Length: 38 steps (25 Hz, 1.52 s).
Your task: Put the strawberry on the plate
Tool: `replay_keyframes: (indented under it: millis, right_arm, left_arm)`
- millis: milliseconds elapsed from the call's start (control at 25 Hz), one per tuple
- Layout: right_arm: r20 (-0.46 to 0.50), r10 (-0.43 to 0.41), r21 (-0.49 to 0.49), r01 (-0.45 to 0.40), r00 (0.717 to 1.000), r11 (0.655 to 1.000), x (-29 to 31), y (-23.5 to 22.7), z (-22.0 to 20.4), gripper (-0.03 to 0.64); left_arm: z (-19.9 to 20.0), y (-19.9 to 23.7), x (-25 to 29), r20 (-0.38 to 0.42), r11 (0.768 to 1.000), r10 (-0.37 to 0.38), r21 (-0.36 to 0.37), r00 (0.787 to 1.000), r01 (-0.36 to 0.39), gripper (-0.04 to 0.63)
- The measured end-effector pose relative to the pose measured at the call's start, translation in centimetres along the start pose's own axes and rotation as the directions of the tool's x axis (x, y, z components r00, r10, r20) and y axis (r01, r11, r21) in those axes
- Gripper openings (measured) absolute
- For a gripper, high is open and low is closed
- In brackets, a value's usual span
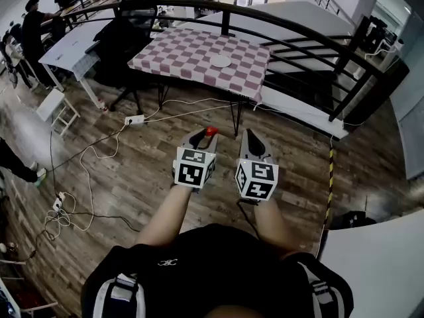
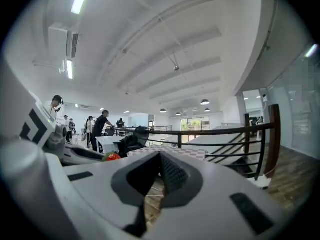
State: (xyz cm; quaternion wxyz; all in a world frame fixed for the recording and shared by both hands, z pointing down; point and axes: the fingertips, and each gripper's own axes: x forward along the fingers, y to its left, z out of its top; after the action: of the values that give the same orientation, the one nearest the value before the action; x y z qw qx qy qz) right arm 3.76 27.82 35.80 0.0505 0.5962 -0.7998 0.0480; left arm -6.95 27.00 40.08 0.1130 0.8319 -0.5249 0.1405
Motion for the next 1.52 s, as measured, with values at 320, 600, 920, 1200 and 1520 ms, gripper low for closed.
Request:
replay_keyframes:
  millis: [320,600,920,1200,1520]
  right_arm:
    - [0.016,-0.053,-0.009,0.053,0.998,0.999,1.4,4.0,-0.6,0.008]
    - [0.013,-0.038,-0.019,0.038,0.999,0.999,5.9,4.0,-0.7,0.008]
    - [0.012,-0.001,-0.007,0.001,1.000,1.000,14.9,-0.8,0.4,0.008]
    - [0.019,0.012,-0.044,-0.011,1.000,0.999,22.5,-7.0,2.0,0.008]
    - [-0.005,0.073,-0.027,-0.073,0.997,0.997,29.1,-11.8,1.8,0.008]
  left_arm:
    - [-1.5,3.6,-0.6,-0.028,0.998,-0.064,-0.006,0.998,0.064,0.114]
    - [-1.5,6.8,2.3,-0.040,0.999,-0.048,-0.017,0.998,0.048,0.113]
    - [1.5,9.6,10.9,-0.057,1.000,0.016,0.023,0.998,-0.015,0.114]
    - [5.7,10.5,19.0,-0.051,0.999,0.048,0.006,0.998,-0.048,0.114]
    - [7.4,11.3,26.4,-0.070,0.995,0.097,-0.012,0.993,-0.098,0.114]
